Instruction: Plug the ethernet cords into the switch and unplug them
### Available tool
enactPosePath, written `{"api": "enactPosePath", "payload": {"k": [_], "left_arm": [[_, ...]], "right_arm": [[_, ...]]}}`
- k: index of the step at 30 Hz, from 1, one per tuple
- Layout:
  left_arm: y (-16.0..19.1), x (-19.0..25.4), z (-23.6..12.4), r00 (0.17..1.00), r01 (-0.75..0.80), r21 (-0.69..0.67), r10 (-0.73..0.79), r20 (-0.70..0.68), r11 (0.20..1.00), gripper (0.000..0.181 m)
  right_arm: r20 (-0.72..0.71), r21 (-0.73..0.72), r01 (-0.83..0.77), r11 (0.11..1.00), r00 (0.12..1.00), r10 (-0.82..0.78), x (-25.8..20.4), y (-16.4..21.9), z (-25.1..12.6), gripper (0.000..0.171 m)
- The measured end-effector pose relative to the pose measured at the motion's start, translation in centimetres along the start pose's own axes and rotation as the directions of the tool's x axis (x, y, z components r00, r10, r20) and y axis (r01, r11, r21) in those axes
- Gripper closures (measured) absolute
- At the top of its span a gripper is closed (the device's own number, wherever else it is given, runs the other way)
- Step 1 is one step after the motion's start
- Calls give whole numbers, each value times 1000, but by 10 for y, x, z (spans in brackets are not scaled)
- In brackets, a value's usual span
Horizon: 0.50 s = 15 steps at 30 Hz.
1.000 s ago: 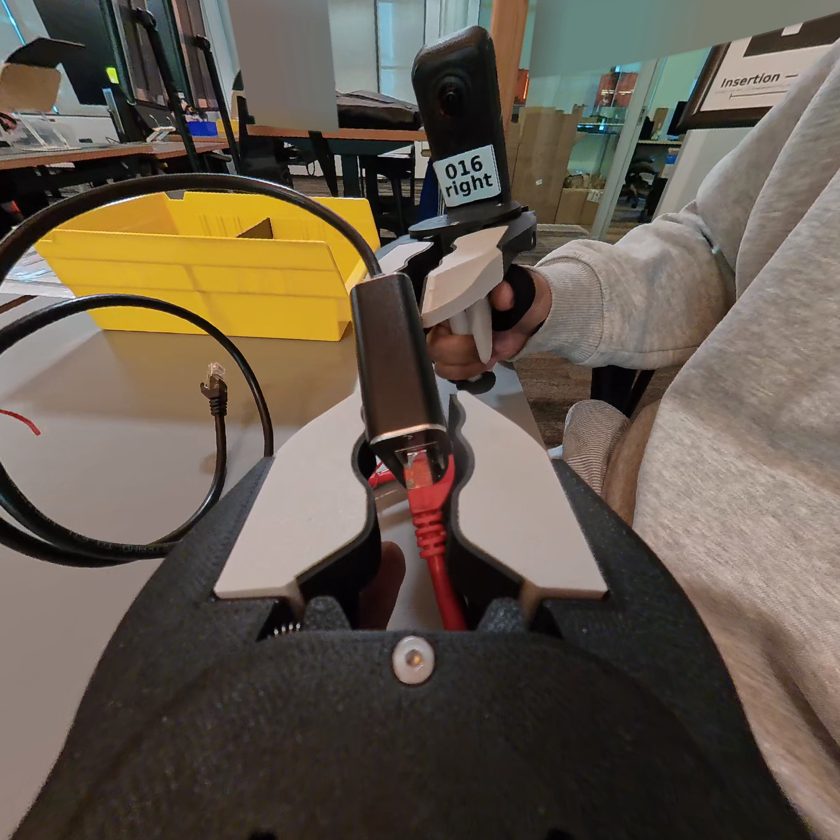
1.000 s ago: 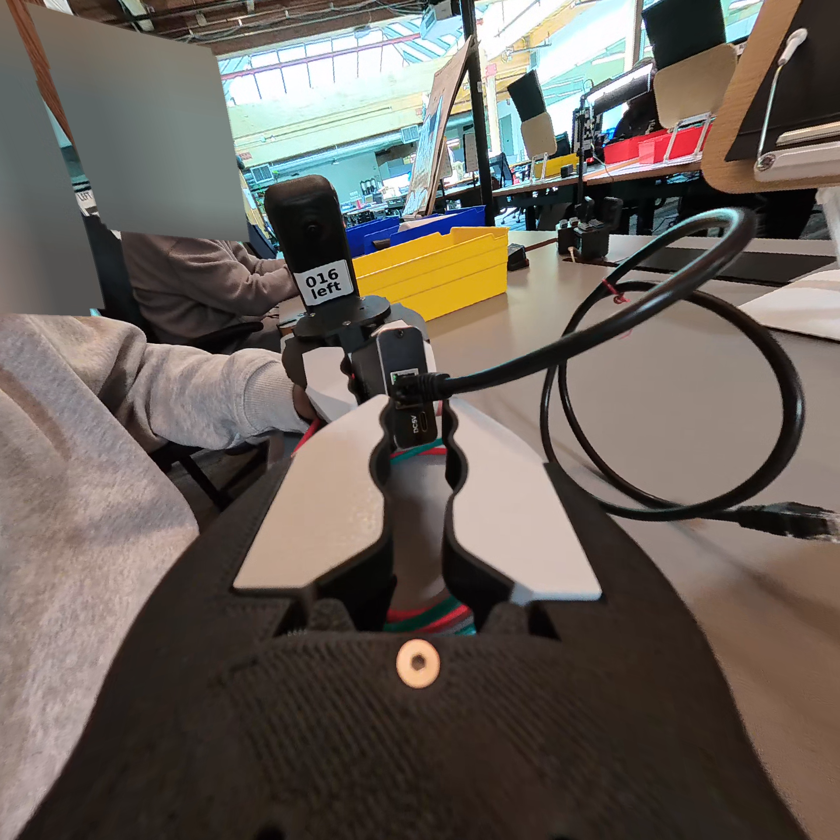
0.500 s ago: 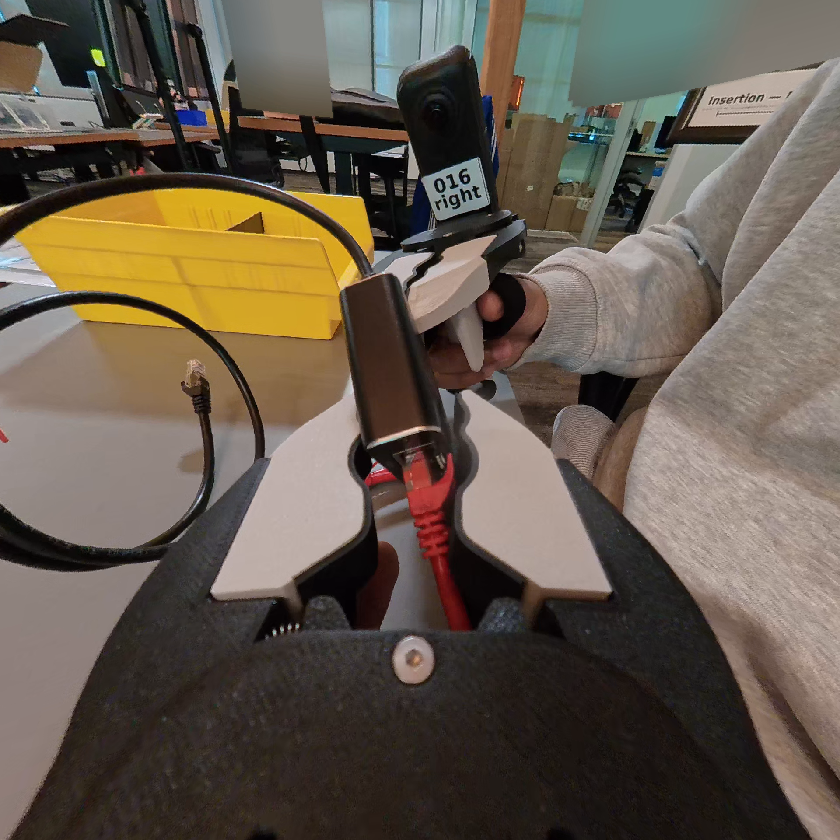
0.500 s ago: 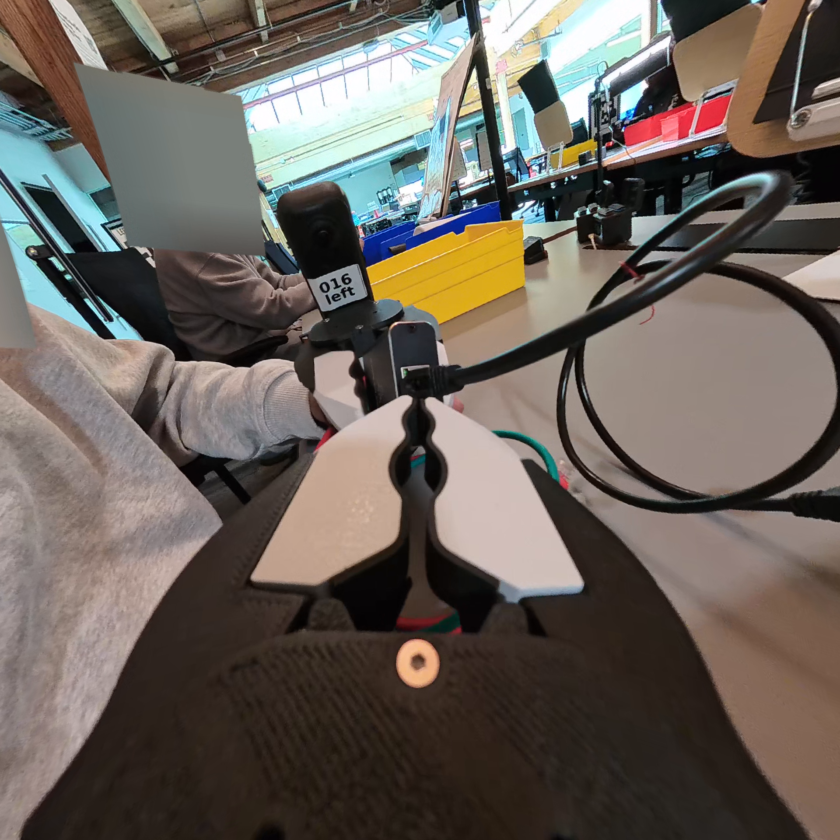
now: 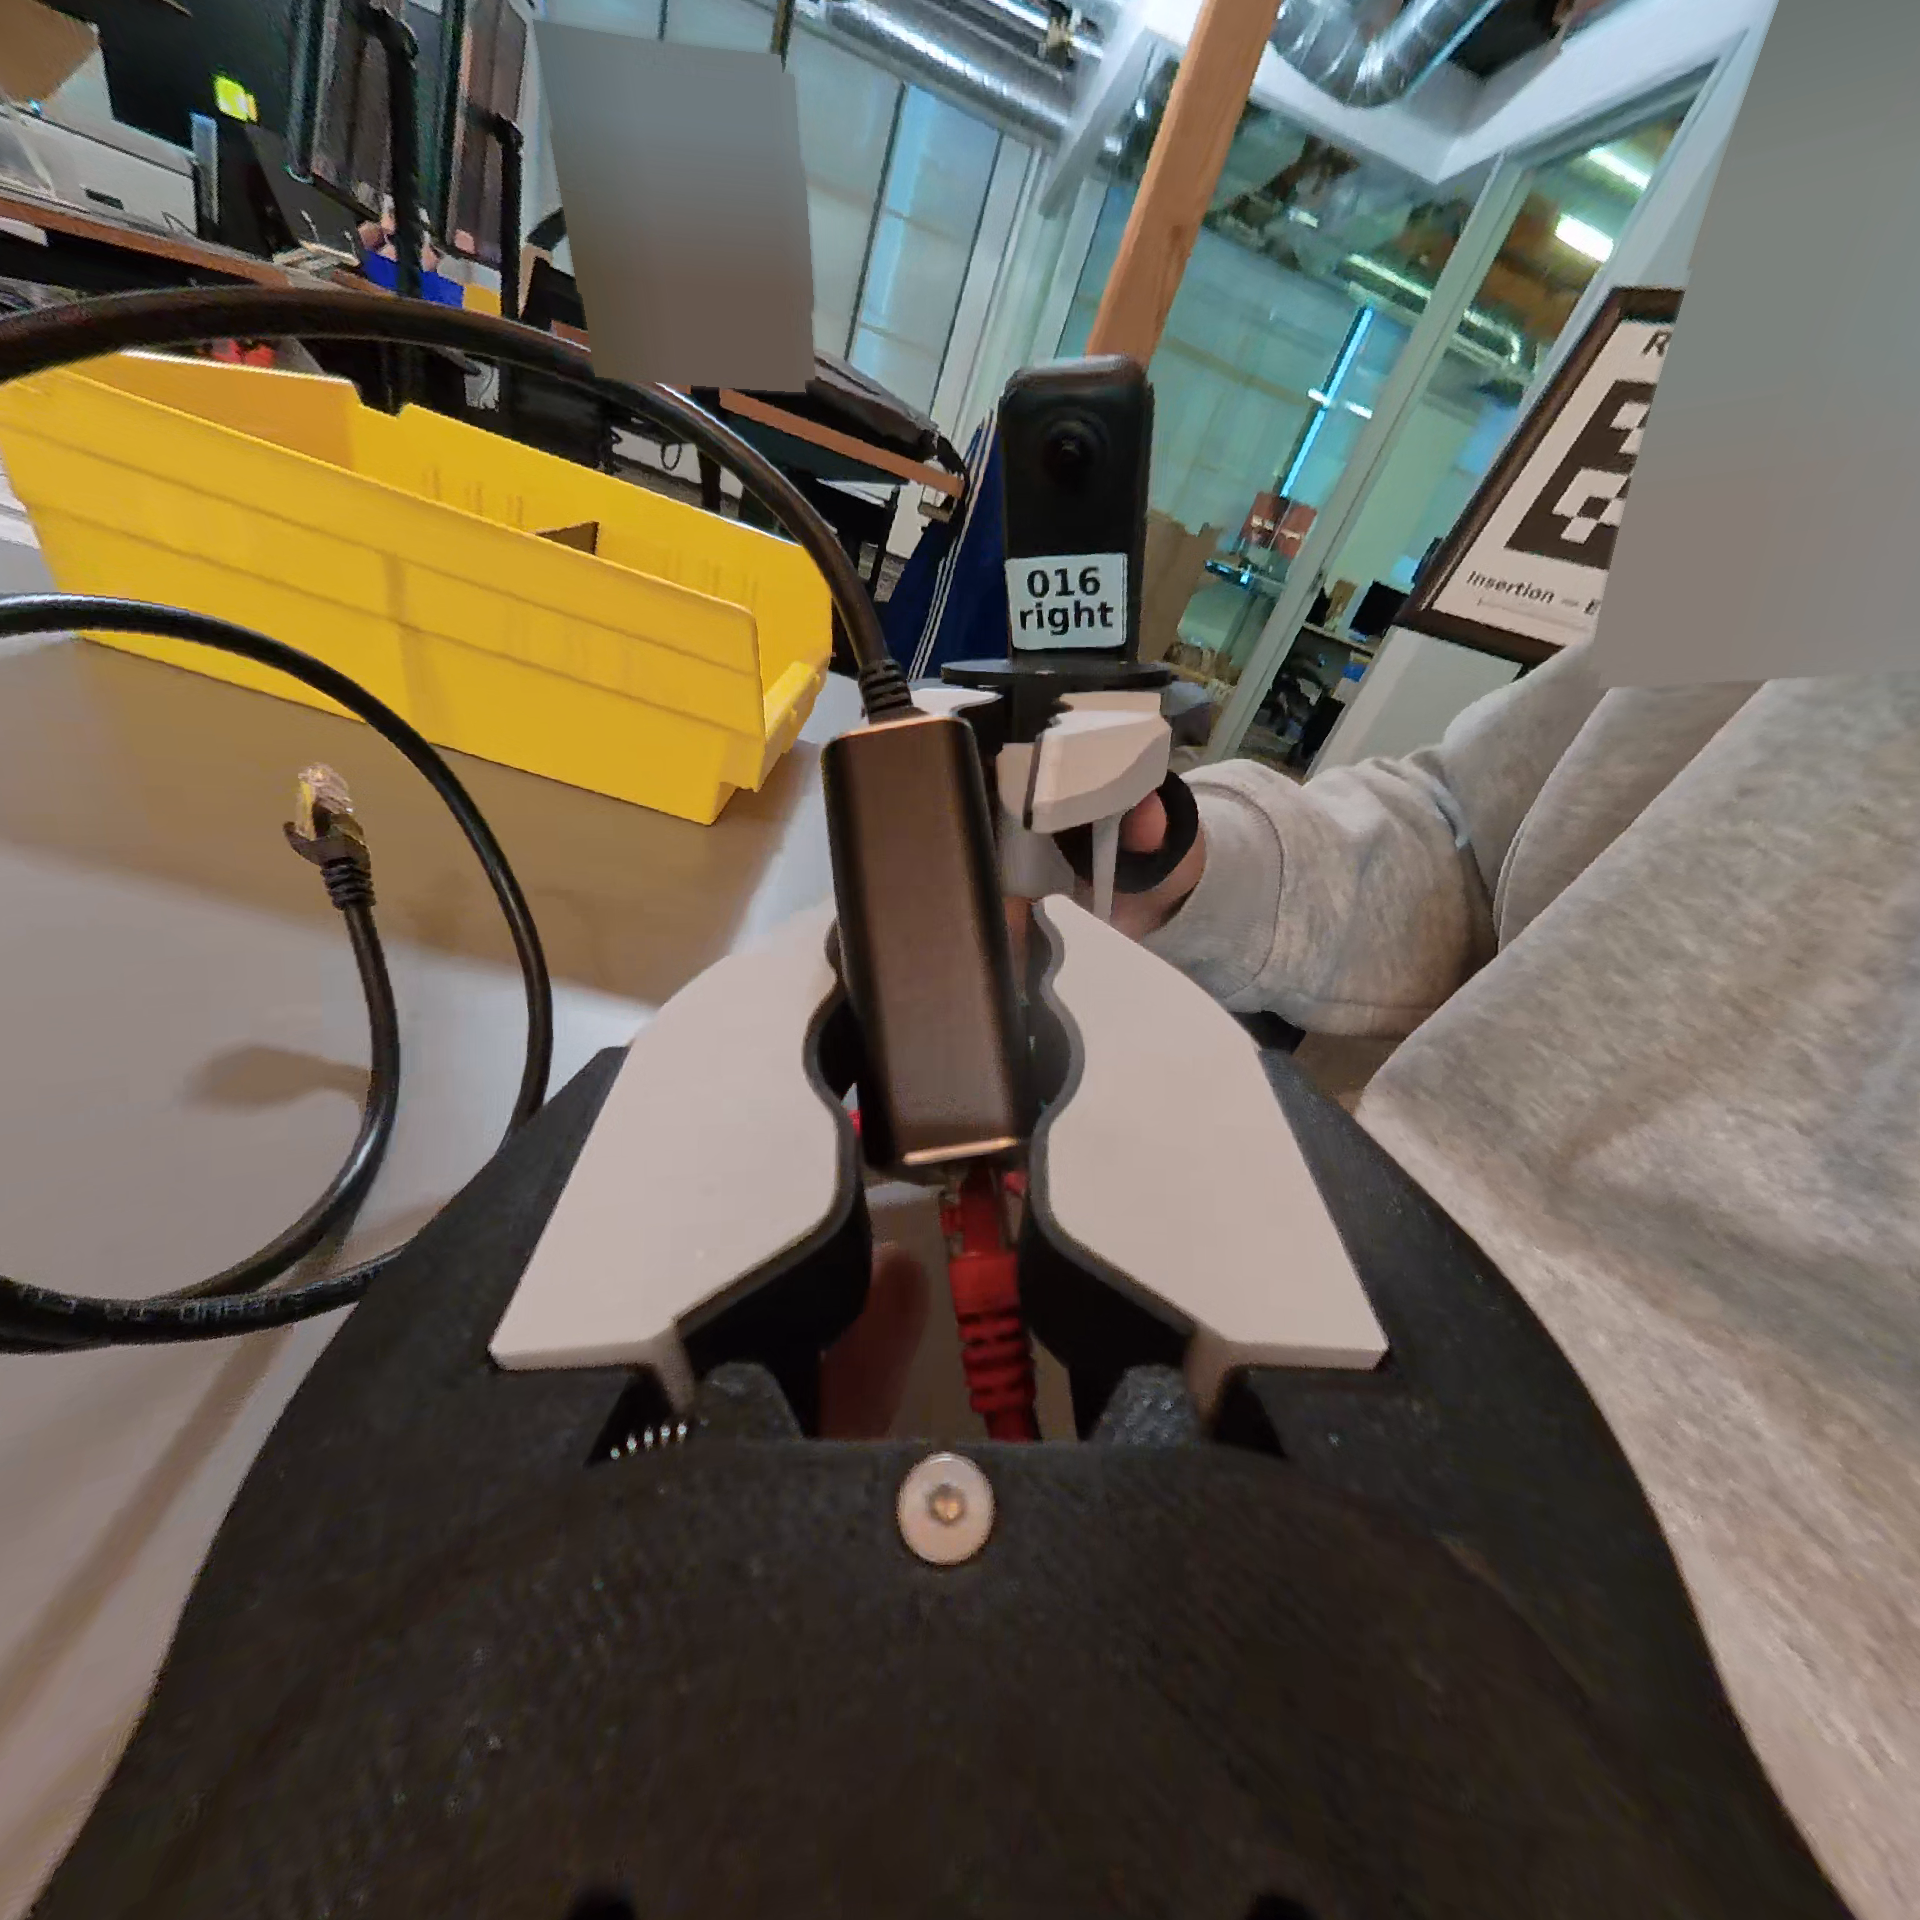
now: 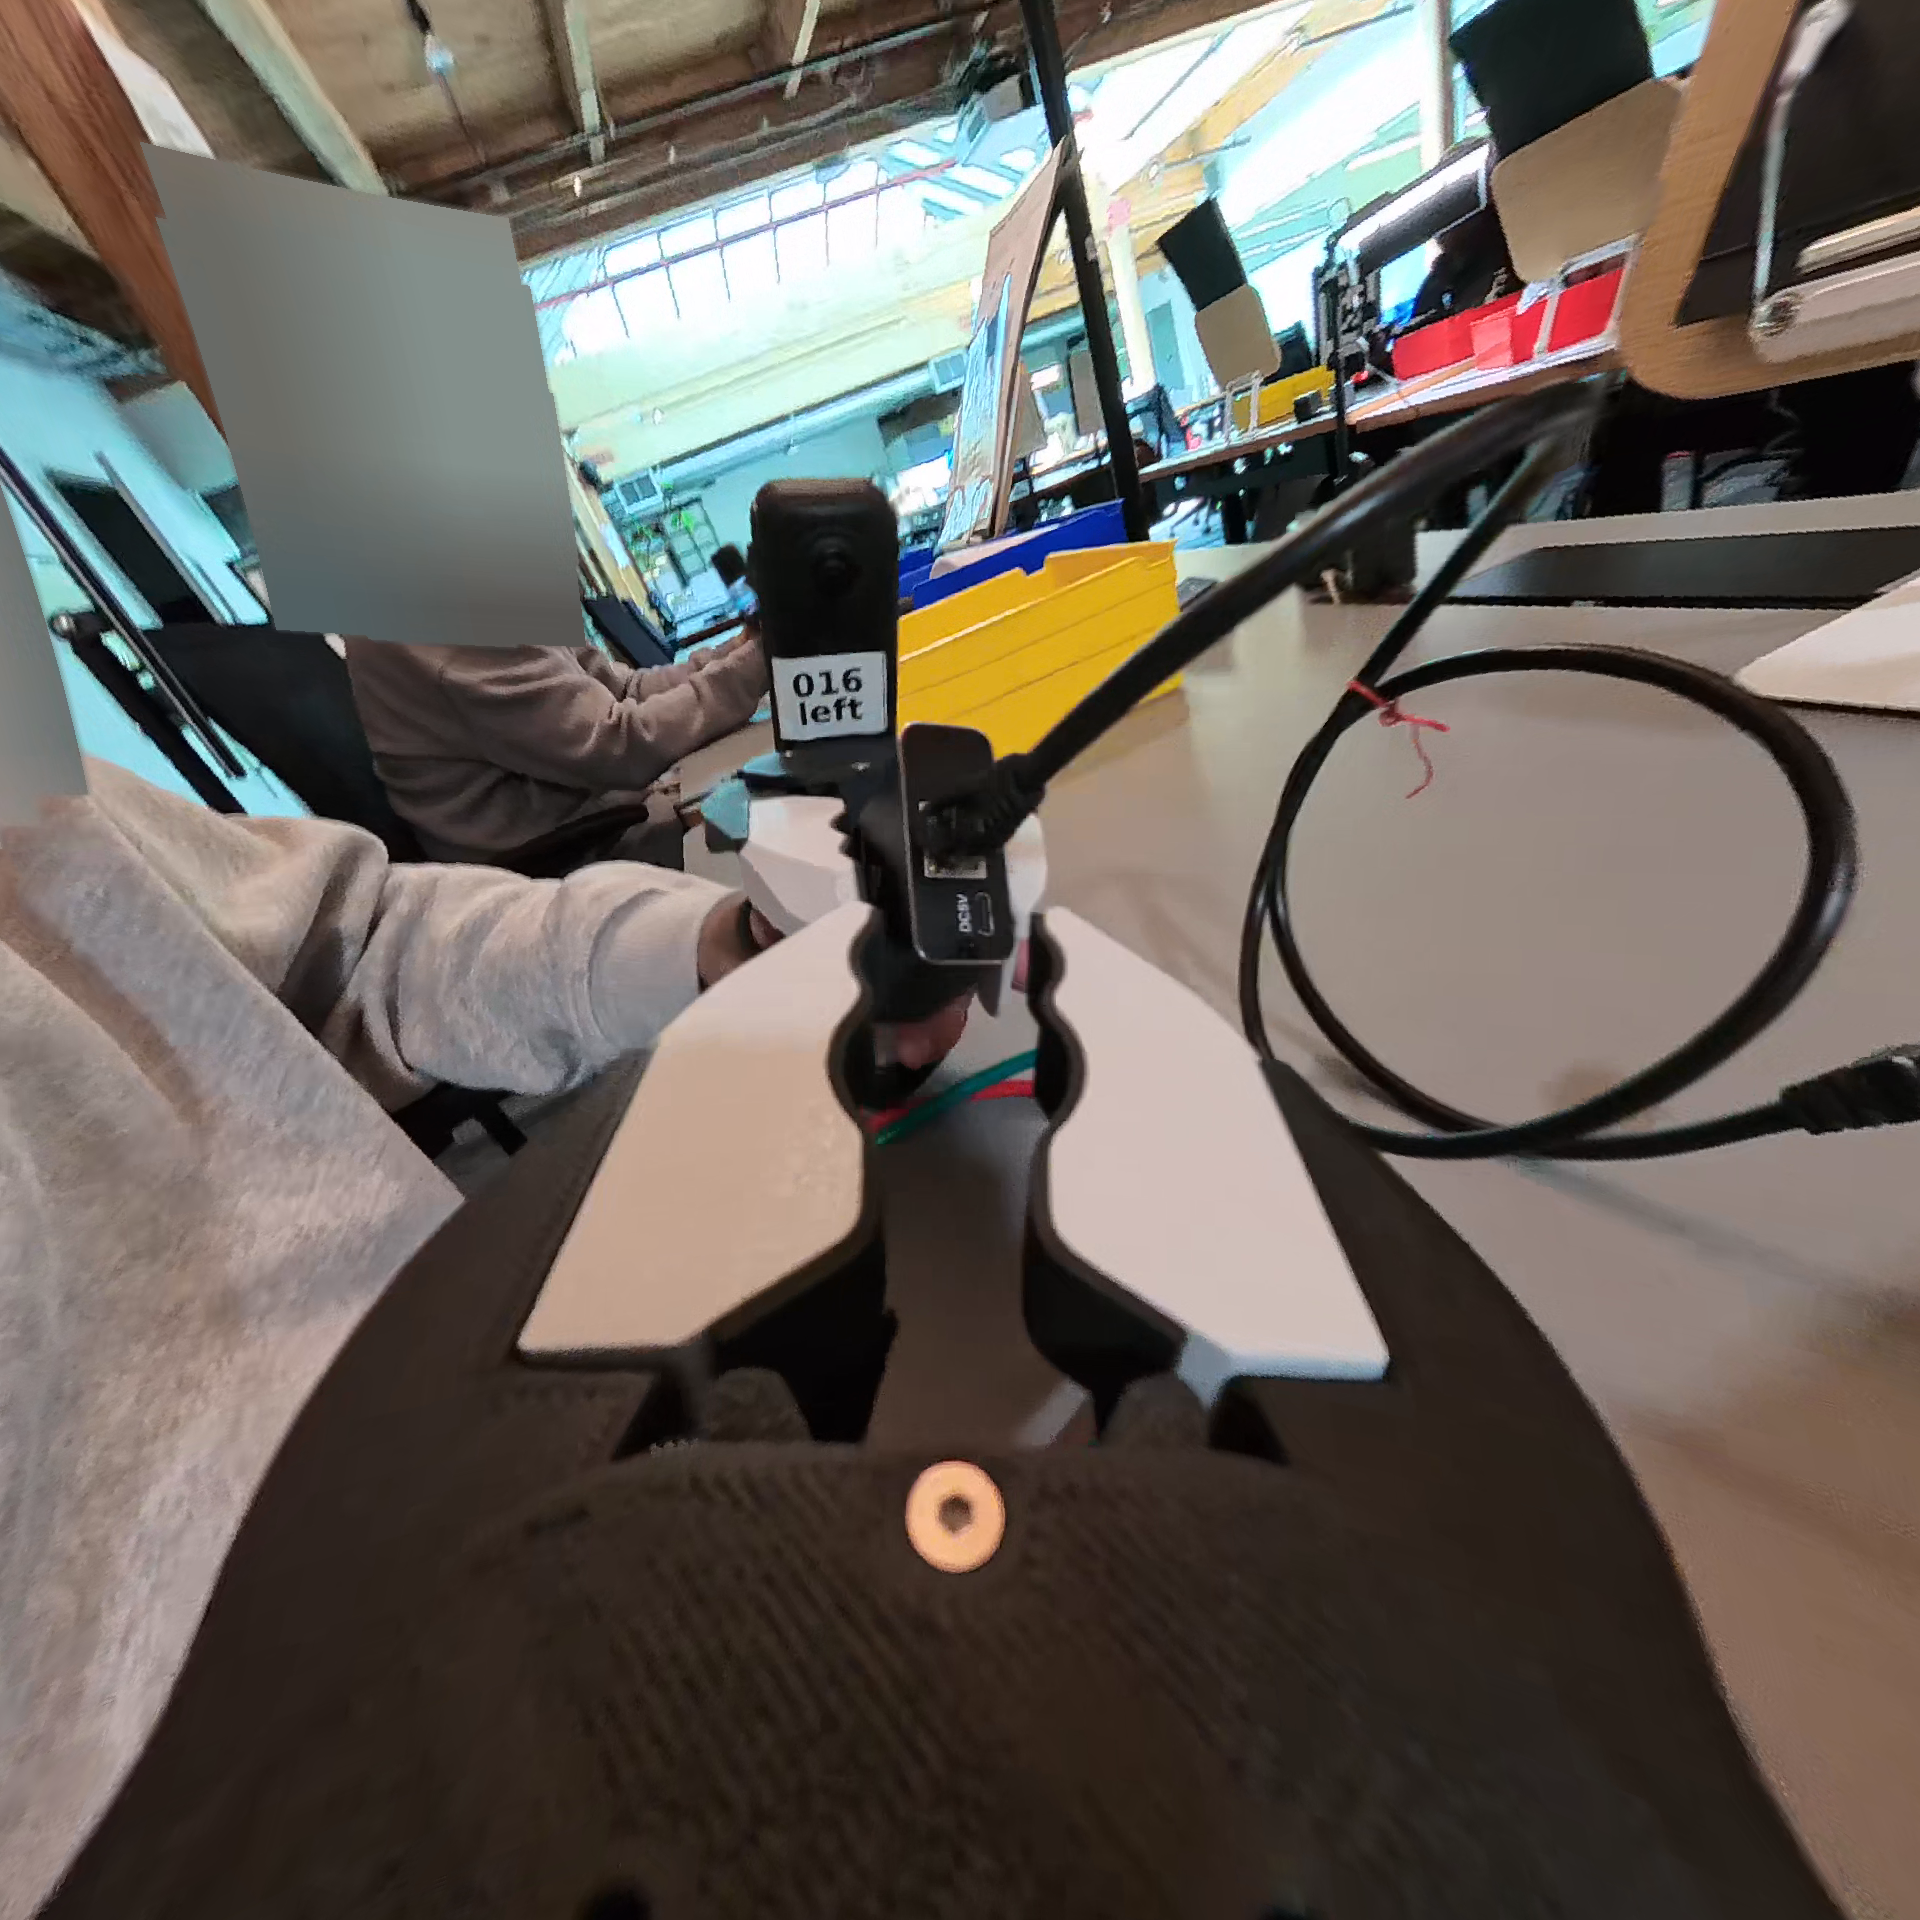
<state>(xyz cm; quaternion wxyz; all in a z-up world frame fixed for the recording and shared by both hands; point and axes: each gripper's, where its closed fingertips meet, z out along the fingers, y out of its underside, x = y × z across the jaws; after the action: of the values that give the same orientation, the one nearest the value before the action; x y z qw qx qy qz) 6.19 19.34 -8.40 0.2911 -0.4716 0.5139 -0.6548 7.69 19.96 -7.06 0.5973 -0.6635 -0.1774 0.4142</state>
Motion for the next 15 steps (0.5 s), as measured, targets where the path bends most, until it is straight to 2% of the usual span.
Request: {"api": "enactPosePath", "payload": {"k": [3, 7, 15], "left_arm": [[0, 0, 0, 1000, -6, -2, 6, 3, 1000, 154], [4, 5, 4, 998, -60, -39, 61, 2, 997, 154], [2, 13, 10, 995, -97, -32, 96, -12, 995, 154]], "right_arm": [[-8, 34, -30, 999, 1000, 30, 4, -5, -3, 140], [-15, 37, 12, 999, 1000, -11, 0, -6, -2, 139], [1, 95, 63, 993, 998, -63, -10, -13, -2, 152]]}}
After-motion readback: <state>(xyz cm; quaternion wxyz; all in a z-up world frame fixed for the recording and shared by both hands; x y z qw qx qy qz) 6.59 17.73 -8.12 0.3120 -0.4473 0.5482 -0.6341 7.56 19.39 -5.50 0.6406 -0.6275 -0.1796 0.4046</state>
